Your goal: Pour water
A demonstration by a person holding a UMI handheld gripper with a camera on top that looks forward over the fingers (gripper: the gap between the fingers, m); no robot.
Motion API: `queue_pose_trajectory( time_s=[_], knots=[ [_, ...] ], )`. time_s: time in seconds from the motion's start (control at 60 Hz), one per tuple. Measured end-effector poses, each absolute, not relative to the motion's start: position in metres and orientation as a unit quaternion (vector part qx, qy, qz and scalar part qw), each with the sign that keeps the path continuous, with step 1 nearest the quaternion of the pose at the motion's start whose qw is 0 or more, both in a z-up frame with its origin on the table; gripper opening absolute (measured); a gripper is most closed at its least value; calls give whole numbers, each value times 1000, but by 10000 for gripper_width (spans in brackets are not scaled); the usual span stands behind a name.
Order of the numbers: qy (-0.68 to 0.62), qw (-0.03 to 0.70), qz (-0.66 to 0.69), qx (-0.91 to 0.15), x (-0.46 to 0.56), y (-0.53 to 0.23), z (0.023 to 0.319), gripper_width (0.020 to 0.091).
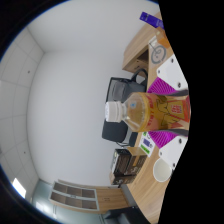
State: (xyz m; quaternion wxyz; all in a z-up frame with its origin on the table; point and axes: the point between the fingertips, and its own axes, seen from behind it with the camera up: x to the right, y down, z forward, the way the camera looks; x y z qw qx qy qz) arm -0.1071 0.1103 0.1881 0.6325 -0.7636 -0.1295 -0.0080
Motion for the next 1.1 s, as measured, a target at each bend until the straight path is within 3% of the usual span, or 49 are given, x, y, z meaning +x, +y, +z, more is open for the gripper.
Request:
queue_pose_trajectory(
  time_s=[0.133,0.25,0.467,0.6,0.683,0.733,0.883,1.1],
  knots=[
    [-88,606,51,-789,-77,126,112,460],
    [-95,597,69,-794,-65,128,72,480],
    [-118,637,90,-756,-65,127,80,506],
    [-125,601,89,-784,-69,126,73,639],
    [-152,579,105,-794,-76,112,75,863],
    [-146,578,112,-795,-71,101,81,830],
    [-139,562,79,-811,-51,49,91,841],
    [-89,559,76,-821,-41,-84,163,841]
  ],
)
